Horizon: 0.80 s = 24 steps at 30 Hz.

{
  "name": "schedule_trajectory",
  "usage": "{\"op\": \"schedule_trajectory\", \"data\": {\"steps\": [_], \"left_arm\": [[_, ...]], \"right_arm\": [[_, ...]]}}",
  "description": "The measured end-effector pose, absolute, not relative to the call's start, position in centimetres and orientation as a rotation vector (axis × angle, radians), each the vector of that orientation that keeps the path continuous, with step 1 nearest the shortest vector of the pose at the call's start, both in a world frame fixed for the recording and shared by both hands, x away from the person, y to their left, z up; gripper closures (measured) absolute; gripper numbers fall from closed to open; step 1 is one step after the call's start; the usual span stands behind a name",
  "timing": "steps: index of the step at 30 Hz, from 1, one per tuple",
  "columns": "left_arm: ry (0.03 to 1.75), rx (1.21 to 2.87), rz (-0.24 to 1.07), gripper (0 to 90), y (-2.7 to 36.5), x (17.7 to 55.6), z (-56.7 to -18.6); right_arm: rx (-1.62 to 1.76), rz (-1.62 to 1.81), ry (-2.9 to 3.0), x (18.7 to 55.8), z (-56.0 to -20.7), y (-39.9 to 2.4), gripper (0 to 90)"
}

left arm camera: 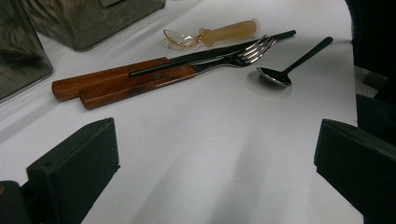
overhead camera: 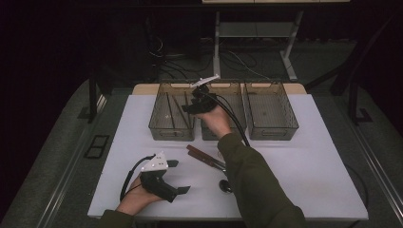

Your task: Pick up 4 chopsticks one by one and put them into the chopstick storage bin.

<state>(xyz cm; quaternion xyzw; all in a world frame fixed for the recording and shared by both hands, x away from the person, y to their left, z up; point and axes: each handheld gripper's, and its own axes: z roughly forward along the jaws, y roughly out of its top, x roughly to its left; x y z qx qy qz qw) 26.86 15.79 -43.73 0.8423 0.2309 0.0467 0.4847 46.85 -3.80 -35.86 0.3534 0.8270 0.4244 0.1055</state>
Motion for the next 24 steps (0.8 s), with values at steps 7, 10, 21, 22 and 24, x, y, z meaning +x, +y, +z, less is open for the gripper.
{"op": "schedule_trajectory", "data": {"steps": [7, 10, 21, 22, 24], "left_arm": [[0.565, 2.043, 0.117, 0.0, 15.8, 26.9, -43.8], [0.561, 2.045, 0.119, 0.0, 15.8, 27.0, -43.8], [0.580, 2.046, 0.111, 0.0, 15.8, 27.1, -44.0], [0.580, 2.047, 0.113, 0.0, 15.8, 27.1, -44.0], [0.584, 2.042, 0.115, 0.0, 15.8, 27.1, -44.1]], "right_arm": [[0.966, 1.306, 2.444, 45.1, -35.0, -6.0, 39.3], [0.940, 1.315, 2.442, 44.3, -34.8, -7.0, 39.0], [0.876, 1.331, 2.466, 41.6, -35.1, -10.7, 38.6], [0.872, 1.331, 2.473, 41.2, -35.1, -11.0, 38.5], [0.860, 1.337, 2.485, 40.9, -35.3, -11.5, 38.4]]}}
